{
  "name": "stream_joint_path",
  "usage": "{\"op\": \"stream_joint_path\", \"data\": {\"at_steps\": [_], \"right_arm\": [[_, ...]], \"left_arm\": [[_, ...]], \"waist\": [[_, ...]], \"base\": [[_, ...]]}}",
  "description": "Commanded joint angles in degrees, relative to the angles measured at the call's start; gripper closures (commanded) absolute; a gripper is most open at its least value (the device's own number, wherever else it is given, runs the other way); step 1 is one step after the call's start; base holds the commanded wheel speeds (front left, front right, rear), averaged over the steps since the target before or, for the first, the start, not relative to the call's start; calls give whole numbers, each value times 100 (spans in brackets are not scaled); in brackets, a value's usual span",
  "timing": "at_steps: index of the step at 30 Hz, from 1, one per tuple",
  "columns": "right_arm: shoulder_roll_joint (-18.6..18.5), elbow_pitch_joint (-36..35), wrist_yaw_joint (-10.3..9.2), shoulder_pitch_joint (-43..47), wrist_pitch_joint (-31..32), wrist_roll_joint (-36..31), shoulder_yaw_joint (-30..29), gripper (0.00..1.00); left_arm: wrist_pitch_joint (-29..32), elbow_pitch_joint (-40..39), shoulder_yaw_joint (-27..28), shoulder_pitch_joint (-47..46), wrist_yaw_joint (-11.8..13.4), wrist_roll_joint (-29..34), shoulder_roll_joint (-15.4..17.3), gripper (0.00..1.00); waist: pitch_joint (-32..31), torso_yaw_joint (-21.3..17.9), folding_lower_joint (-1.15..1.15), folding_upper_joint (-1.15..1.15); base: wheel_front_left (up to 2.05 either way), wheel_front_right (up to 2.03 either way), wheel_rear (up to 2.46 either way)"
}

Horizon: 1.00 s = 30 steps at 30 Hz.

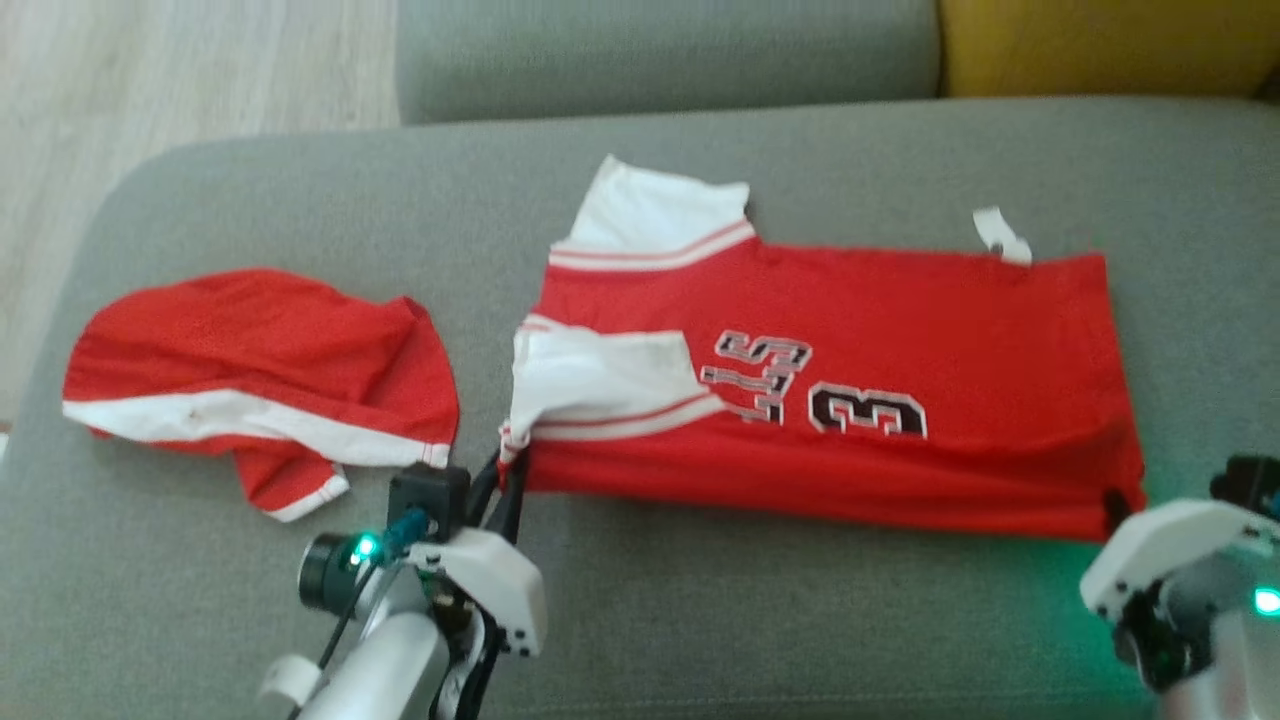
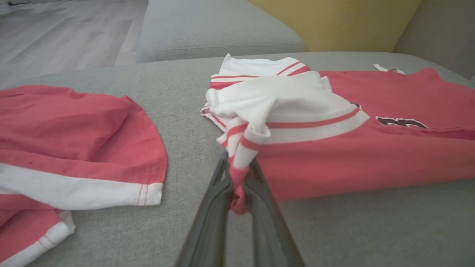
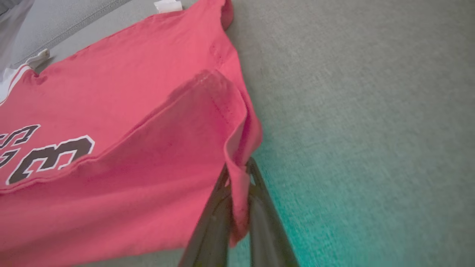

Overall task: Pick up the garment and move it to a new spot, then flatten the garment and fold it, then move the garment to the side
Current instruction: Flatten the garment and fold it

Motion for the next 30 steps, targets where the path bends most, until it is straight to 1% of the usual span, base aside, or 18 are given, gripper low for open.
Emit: {"op": "stream_joint_path", "data": {"at_steps": [1, 9, 10, 11, 12, 13, 14, 17, 22, 27, 30], "right_arm": [[-148, -246, -5, -61, 18, 45, 113, 100], [-60, -1247, -5, 710, 640, 347, 263, 100], [-50, -1350, -5, 766, 654, 339, 276, 80], [-42, -1461, -5, 802, 611, 311, 294, 9], [-33, -1551, -5, 819, 572, 303, 310, 0], [-20, -1619, -5, 815, 542, 317, 313, 0], [-10, -1700, -5, 796, 472, 318, 355, 0], [14, -1941, -5, 689, 113, 341, 436, 0], [18, -2254, -5, 494, -741, 171, 647, 0], [-78, -2412, -5, 236, -1423, 24, 954, 0], [-97, -2450, -5, 14, -1666, 0, 1068, 0]], "left_arm": [[-19, -195, 187, -175, 12, -39, 153, 100], [289, -477, 78, 211, 97, -119, 224, 100], [340, -475, 55, 238, 109, -118, 228, 100], [383, -468, 40, 254, 131, -113, 234, 89], [414, -453, 38, 257, 168, -103, 245, 46], [430, -434, 39, 247, 206, -84, 263, 3], [425, -422, 52, 230, 243, -73, 276, 0], [304, -444, 133, 138, 329, -65, 298, 0], [-12, -609, 294, -96, 393, -62, 345, 0], [-212, -867, 396, -497, 315, 9, 458, 0], [-168, -964, 398, -905, 177, 66, 560, 0]], "waist": [[-109, -23, 0, 0], [-221, -154, 0, 0], [-208, -173, 0, 0], [-188, -195, 0, 0], [-162, -219, 0, 0], [-134, -242, 0, 0], [-106, -264, 0, 0], [-7, -320, 0, 0], [147, -387, 0, 0], [345, -468, 0, 0], [506, -522, 0, 0]], "base": [[0, 0, 0], [0, 0, 0], [0, 0, 0], [0, 0, 0], [0, 0, 0], [0, 0, 0], [0, 0, 0], [0, 0, 0], [0, 0, 0], [0, 0, 0], [0, 0, 0]]}}
